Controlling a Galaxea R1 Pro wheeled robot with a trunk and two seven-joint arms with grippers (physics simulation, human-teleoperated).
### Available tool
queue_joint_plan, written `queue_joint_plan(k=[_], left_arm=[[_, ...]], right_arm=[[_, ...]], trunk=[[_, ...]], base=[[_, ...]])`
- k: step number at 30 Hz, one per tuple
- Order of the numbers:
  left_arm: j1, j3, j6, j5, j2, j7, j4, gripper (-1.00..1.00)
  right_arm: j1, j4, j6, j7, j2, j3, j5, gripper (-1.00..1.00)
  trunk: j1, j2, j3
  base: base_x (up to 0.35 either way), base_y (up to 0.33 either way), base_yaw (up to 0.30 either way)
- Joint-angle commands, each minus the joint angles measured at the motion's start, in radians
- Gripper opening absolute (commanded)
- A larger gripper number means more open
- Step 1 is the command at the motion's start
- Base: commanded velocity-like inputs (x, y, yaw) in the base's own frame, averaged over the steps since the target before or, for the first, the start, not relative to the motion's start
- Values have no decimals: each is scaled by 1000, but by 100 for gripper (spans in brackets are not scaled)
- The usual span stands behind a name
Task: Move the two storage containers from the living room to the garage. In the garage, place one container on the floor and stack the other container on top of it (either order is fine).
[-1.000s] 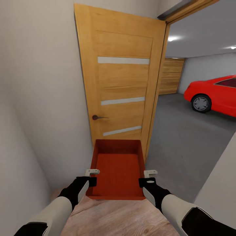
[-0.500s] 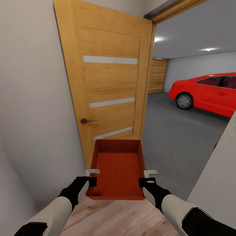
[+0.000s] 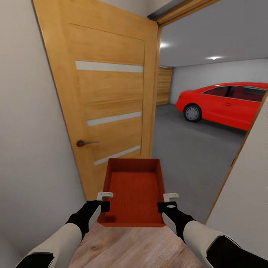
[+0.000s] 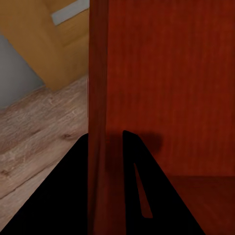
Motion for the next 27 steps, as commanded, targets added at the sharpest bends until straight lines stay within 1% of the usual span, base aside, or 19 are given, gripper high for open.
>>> queue_joint_plan(k=[1,22,27], left_arm=[[0,0,6,-4,0,9,-3,-100],[0,0,6,-4,0,9,-3,-100],[0,0,6,-4,0,9,-3,-100]], right_arm=[[-1,-4,8,-6,0,7,-14,-100],[-1,-4,8,-6,0,7,-14,-100],[-1,-4,8,-6,-2,7,-14,-100]], trunk=[[1,-2,-2],[1,-2,-2],[1,-2,-2]], base=[[151,126,-250],[151,126,-249],[151,126,-78]])
